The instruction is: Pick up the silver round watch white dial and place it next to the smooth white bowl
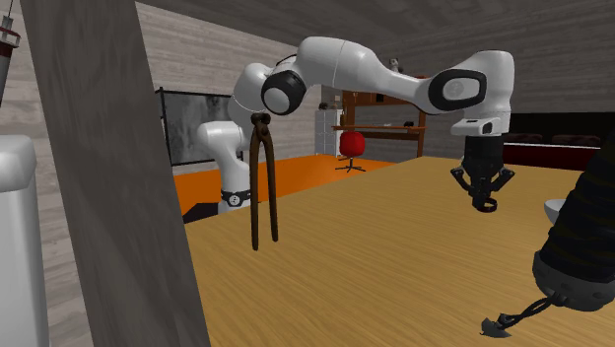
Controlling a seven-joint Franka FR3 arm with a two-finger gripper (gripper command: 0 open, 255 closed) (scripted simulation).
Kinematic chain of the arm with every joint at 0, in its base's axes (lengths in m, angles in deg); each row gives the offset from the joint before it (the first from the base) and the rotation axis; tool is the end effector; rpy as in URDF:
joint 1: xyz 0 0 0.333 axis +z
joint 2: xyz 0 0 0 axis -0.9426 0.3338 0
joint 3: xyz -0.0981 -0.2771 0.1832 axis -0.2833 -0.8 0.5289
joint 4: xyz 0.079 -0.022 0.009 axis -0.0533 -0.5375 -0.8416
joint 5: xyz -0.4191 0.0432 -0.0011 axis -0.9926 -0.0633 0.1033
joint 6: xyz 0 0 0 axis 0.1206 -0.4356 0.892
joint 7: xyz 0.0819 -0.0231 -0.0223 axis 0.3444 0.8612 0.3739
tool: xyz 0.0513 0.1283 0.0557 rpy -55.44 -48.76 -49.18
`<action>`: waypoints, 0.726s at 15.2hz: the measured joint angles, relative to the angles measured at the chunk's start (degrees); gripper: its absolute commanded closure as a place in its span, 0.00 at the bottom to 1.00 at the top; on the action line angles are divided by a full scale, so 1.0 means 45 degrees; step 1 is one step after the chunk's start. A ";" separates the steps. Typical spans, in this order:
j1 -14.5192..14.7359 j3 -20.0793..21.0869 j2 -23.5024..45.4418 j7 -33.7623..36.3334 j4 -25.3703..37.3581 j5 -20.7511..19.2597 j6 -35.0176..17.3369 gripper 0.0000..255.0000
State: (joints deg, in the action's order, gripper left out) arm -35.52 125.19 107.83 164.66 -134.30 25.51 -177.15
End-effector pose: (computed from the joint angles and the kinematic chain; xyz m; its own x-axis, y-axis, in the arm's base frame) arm 0.3908 0.7032 0.3233 0.9444 -0.3287 0.0054 -0.3281 -0.9434 -0.0482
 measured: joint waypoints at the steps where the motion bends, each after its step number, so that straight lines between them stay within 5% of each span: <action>1: 0.0000 0.0000 0.0000 0.0000 0.0000 0.0000 0.0000 0.00; 11: 0.0084 0.0191 -0.0426 -0.0250 0.0766 0.0267 0.1055 0.00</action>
State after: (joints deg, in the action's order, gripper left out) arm -35.14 126.05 105.92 163.54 -130.85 26.71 -172.40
